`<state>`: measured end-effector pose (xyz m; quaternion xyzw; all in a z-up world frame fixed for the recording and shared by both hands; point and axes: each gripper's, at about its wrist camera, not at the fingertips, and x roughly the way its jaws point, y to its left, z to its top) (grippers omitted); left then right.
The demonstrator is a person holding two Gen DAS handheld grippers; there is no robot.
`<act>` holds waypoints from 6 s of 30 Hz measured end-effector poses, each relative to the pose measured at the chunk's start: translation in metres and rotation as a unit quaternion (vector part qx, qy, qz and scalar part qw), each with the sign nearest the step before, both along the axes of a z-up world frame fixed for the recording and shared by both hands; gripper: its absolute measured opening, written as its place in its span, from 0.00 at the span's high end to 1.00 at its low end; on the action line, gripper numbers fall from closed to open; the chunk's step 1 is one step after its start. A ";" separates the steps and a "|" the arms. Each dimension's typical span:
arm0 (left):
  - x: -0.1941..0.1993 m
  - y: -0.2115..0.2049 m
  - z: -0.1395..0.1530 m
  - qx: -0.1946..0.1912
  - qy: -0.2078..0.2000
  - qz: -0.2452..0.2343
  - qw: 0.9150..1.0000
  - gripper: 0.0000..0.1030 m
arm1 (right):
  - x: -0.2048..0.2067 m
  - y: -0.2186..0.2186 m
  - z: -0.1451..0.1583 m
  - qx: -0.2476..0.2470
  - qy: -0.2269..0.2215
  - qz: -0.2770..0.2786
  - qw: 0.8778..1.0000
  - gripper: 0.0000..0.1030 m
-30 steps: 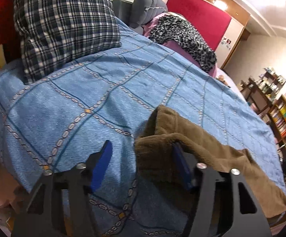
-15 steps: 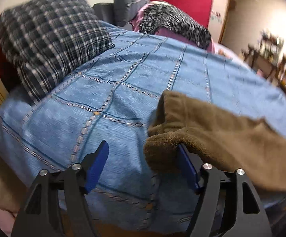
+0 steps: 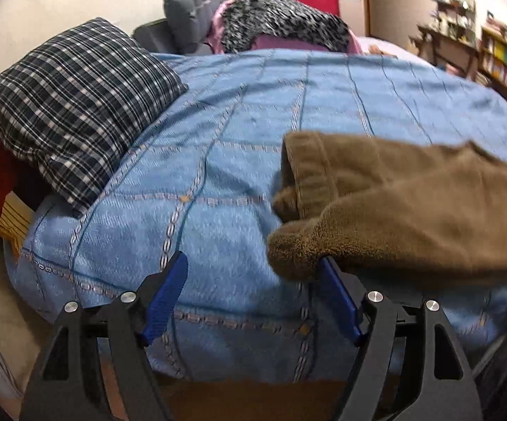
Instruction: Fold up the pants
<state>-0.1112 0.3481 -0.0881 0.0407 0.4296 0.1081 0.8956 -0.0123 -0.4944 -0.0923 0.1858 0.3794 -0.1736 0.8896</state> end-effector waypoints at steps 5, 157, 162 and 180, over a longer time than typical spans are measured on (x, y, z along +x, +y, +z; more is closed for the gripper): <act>-0.026 0.027 -0.011 -0.074 -0.018 0.031 0.997 0.27 | 0.044 0.063 -0.009 0.052 0.006 0.092 0.994 0.49; 0.191 -0.371 -0.037 -0.192 0.023 -0.162 0.968 0.41 | 0.006 -0.055 -0.035 0.008 -0.033 0.039 0.999 0.44; 0.201 -0.392 -0.049 -0.177 0.036 -0.173 0.968 0.41 | 0.013 -0.067 -0.055 0.024 -0.004 0.057 0.998 0.76; 0.212 -0.415 -0.068 -0.140 0.050 -0.148 0.978 0.41 | 0.014 -0.108 -0.058 0.042 -0.049 0.018 0.998 0.91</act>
